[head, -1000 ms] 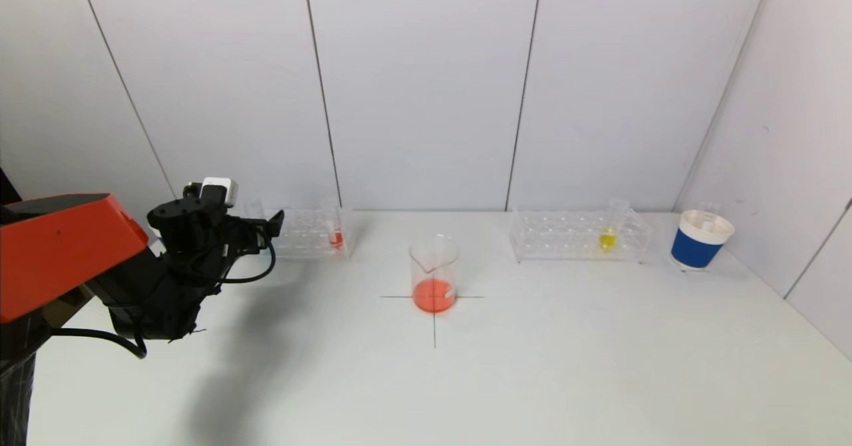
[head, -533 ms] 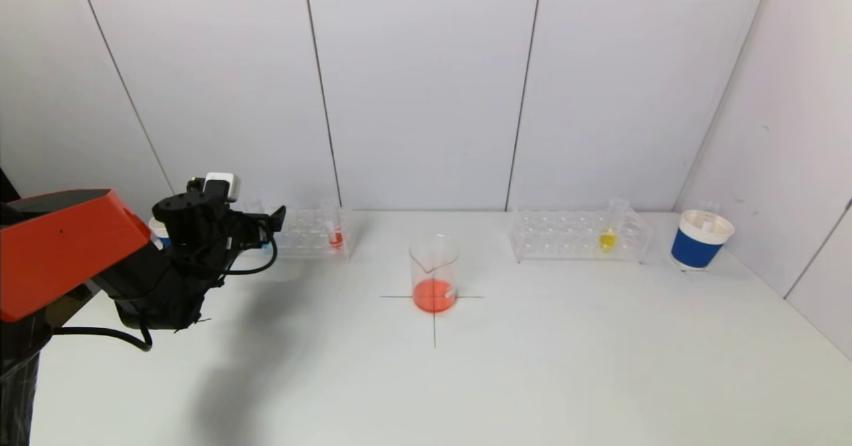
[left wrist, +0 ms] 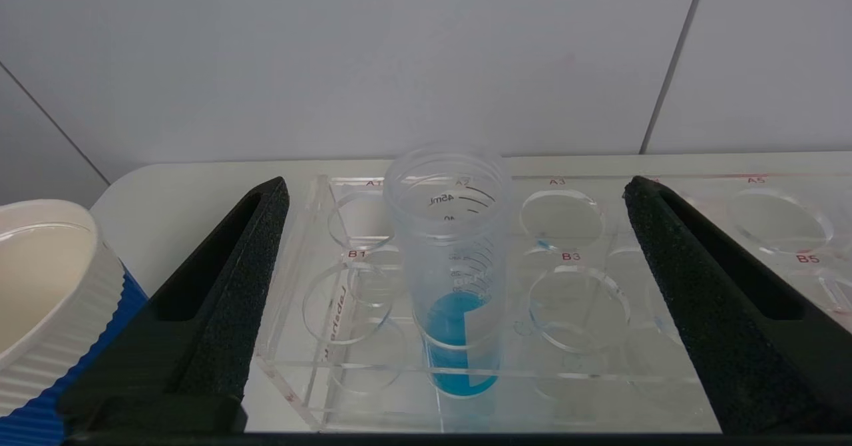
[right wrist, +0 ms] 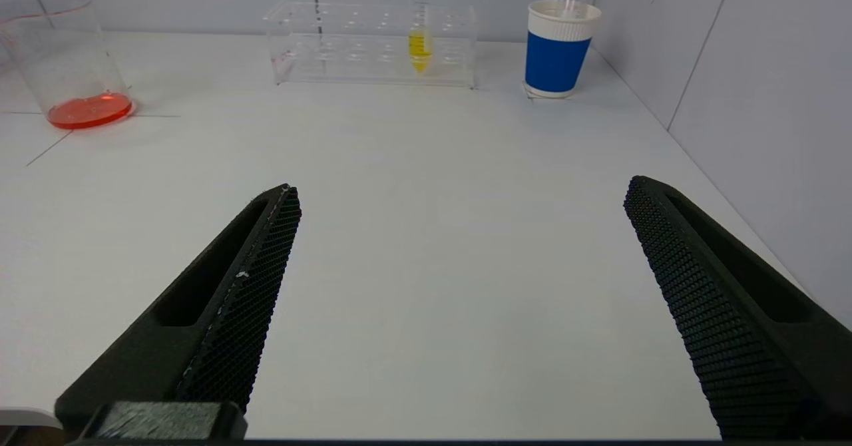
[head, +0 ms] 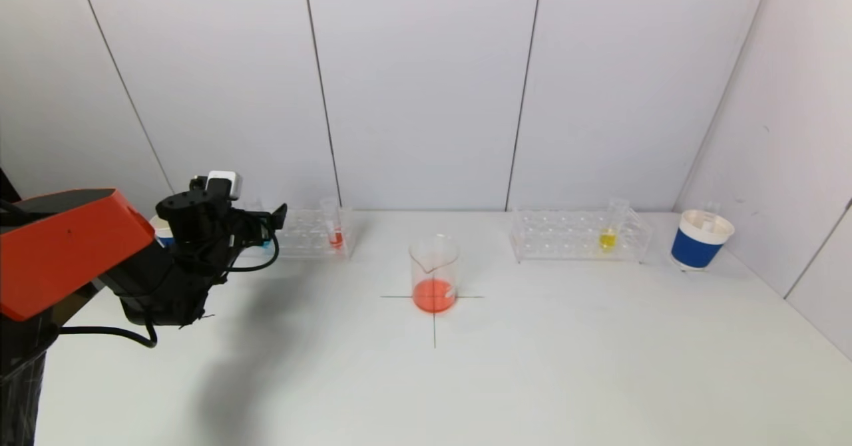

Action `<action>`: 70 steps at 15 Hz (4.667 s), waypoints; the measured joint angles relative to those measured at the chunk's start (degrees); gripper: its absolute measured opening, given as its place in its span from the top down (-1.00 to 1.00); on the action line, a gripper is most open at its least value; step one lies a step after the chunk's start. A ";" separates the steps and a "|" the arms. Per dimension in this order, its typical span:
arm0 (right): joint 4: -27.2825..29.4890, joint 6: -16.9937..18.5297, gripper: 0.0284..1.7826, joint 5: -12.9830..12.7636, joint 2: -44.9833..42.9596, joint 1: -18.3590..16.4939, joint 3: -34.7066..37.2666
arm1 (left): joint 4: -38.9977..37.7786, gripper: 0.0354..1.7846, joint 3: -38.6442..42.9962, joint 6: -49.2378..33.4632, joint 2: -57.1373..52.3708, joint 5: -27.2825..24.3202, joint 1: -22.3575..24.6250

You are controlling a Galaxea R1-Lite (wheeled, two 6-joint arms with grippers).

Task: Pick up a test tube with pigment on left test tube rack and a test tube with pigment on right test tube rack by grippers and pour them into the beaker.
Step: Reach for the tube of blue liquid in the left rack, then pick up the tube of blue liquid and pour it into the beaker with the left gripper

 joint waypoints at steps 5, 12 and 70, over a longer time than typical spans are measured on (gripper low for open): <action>-0.02 0.00 -0.99 0.00 0.00 0.00 0.00 | 0.52 -0.97 -0.88 -0.61 0.63 0.05 0.00; -0.02 0.00 -0.99 0.01 0.00 0.00 0.00 | 0.89 -0.97 -1.62 -0.78 1.29 0.05 0.18; -0.02 0.00 -0.99 0.00 0.00 0.00 0.00 | 7.40 0.52 -5.29 -0.85 -2.89 0.13 0.35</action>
